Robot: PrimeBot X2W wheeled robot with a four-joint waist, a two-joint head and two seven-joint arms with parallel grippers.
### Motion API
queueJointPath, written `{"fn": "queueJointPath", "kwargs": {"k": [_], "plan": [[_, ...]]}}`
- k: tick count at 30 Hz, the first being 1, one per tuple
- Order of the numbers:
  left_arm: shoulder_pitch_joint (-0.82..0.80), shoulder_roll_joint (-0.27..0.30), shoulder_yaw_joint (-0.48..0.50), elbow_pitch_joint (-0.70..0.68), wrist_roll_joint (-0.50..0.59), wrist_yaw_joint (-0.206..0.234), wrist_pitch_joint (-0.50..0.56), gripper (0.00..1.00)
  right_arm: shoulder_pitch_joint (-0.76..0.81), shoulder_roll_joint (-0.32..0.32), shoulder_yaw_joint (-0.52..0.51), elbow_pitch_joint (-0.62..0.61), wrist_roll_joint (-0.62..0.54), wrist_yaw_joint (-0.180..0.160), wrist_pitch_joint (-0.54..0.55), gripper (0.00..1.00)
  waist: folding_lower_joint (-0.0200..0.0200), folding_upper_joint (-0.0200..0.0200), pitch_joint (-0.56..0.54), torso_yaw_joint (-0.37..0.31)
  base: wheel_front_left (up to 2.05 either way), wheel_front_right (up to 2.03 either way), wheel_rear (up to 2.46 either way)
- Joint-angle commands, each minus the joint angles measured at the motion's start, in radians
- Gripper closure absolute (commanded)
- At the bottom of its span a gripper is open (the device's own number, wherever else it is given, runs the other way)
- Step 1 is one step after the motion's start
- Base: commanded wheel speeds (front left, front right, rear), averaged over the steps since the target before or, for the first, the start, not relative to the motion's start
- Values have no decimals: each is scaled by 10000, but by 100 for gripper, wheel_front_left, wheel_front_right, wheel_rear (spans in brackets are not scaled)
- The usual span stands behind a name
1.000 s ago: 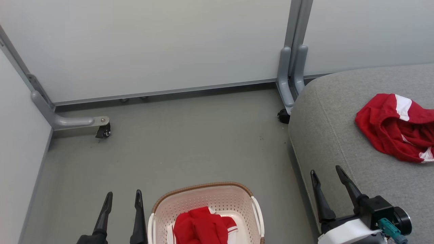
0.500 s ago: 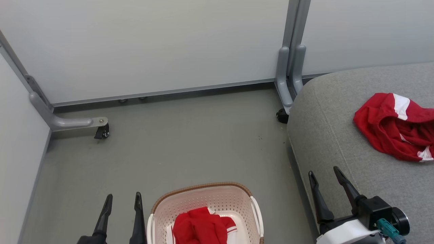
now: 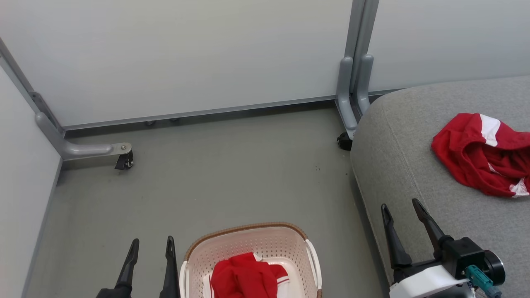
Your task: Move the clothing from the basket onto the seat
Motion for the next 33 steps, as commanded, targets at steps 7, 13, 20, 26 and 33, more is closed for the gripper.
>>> {"fn": "queueJointPath", "kwargs": {"k": [7,13,20,26,33], "plan": [[-82,10,11,53,-29,25,-8,0,-24,-2,0,-71,-90,-17,-30,0,1,0,16,-35,0,0,0],[-151,10,-162,256,-15,-120,-8,0,-3,-16,16,-111,-119,-17,-30,0,1,0,47,-94,0,0,0],[-866,14,-868,1164,419,-464,-6,0,-211,-133,68,-231,-105,-17,-30,0,1,0,528,-294,0,0,0],[-2263,17,-1892,2736,831,-765,-9,0,-658,-180,-46,-485,-35,-17,-30,0,1,0,1625,-542,0,0,0],[-4773,26,-2924,5604,1443,-929,-8,0,-1899,-128,-80,-933,67,-17,-30,0,1,0,3682,-930,0,0,0]]}}
